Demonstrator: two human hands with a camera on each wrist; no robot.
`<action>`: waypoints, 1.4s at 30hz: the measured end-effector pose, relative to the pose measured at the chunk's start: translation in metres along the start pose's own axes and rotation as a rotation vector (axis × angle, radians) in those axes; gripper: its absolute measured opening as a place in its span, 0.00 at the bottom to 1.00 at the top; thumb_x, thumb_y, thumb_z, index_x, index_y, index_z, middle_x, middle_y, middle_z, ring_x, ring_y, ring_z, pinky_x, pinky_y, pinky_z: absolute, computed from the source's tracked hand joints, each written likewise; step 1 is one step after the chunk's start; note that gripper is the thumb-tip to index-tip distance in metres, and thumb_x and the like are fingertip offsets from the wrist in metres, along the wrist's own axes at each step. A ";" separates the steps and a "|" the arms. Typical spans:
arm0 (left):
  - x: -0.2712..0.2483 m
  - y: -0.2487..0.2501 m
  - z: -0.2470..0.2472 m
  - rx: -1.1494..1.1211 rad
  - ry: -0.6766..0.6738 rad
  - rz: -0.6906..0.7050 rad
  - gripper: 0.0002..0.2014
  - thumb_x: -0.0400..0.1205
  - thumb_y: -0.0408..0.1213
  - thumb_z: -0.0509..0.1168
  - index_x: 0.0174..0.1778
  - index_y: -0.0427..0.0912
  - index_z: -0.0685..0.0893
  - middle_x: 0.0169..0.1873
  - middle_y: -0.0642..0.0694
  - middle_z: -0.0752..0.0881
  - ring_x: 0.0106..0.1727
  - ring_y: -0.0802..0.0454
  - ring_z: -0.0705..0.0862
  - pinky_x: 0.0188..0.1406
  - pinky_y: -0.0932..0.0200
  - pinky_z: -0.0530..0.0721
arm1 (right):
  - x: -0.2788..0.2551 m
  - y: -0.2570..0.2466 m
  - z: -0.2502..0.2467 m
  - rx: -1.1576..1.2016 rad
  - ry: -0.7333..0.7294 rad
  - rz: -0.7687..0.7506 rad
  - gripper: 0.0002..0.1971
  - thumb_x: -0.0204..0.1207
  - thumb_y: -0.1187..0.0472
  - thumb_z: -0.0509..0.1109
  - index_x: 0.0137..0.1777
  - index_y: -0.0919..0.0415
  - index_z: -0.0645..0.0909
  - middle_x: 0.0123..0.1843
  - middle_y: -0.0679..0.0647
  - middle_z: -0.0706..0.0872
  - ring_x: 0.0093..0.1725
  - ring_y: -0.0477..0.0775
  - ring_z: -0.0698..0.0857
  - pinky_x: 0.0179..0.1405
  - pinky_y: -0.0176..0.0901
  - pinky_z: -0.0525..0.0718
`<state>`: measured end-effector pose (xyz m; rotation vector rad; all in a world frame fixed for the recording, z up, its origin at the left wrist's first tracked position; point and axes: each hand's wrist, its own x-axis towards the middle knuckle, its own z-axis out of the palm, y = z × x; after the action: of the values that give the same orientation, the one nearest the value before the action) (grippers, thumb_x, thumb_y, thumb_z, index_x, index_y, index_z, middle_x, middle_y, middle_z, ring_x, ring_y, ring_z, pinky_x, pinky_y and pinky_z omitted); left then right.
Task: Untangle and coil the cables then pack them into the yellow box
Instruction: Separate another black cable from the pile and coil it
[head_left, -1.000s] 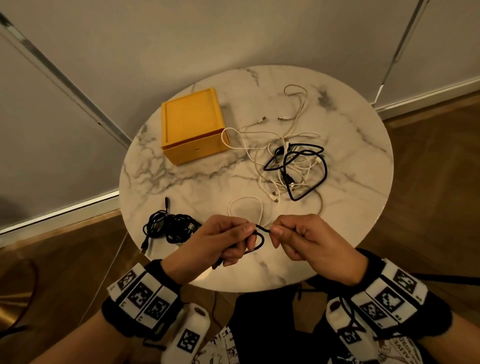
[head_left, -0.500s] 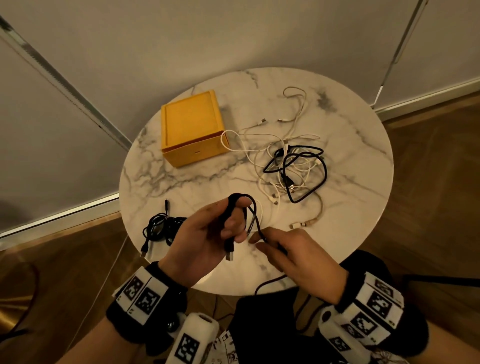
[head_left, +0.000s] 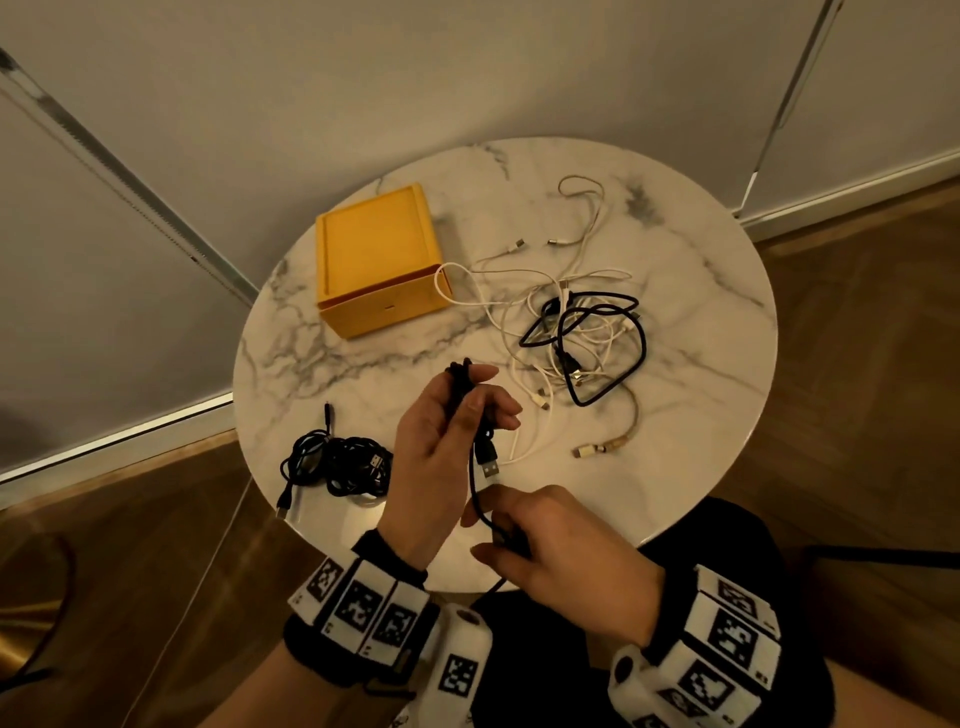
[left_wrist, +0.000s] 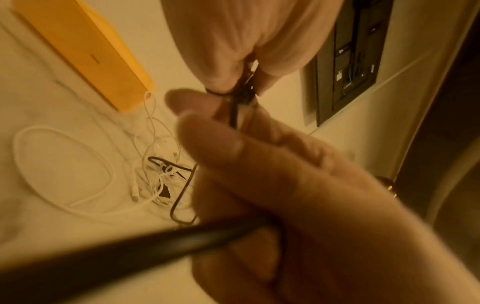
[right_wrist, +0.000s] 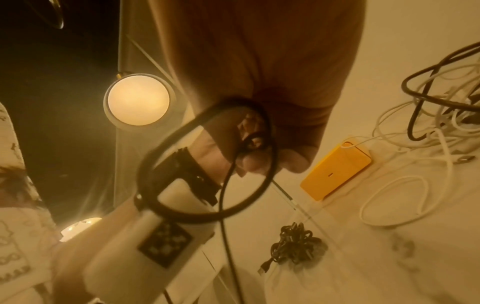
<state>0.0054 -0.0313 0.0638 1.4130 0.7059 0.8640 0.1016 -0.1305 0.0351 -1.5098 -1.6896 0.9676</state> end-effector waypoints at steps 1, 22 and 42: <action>-0.001 -0.001 0.000 0.066 0.001 0.031 0.12 0.85 0.33 0.55 0.60 0.32 0.77 0.40 0.42 0.87 0.42 0.47 0.86 0.50 0.57 0.83 | -0.001 -0.002 0.000 0.012 0.003 -0.003 0.10 0.80 0.56 0.69 0.60 0.52 0.79 0.26 0.40 0.71 0.29 0.38 0.74 0.35 0.34 0.70; -0.011 0.007 -0.040 0.682 -0.702 -0.066 0.12 0.83 0.44 0.65 0.35 0.45 0.85 0.20 0.56 0.78 0.22 0.62 0.73 0.25 0.61 0.70 | -0.009 0.020 -0.056 -0.158 0.155 -0.159 0.03 0.73 0.58 0.75 0.44 0.56 0.86 0.44 0.45 0.80 0.37 0.40 0.78 0.39 0.27 0.74; -0.004 0.004 -0.065 0.469 -0.384 -0.206 0.21 0.73 0.49 0.70 0.28 0.31 0.83 0.19 0.49 0.69 0.21 0.57 0.66 0.23 0.67 0.66 | -0.016 0.053 -0.058 0.478 0.031 0.170 0.07 0.71 0.63 0.79 0.48 0.62 0.90 0.40 0.60 0.91 0.37 0.57 0.89 0.46 0.55 0.87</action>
<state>-0.0516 -0.0002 0.0640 1.8195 0.7670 0.2538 0.1799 -0.1380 0.0188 -1.3454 -1.2058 1.3194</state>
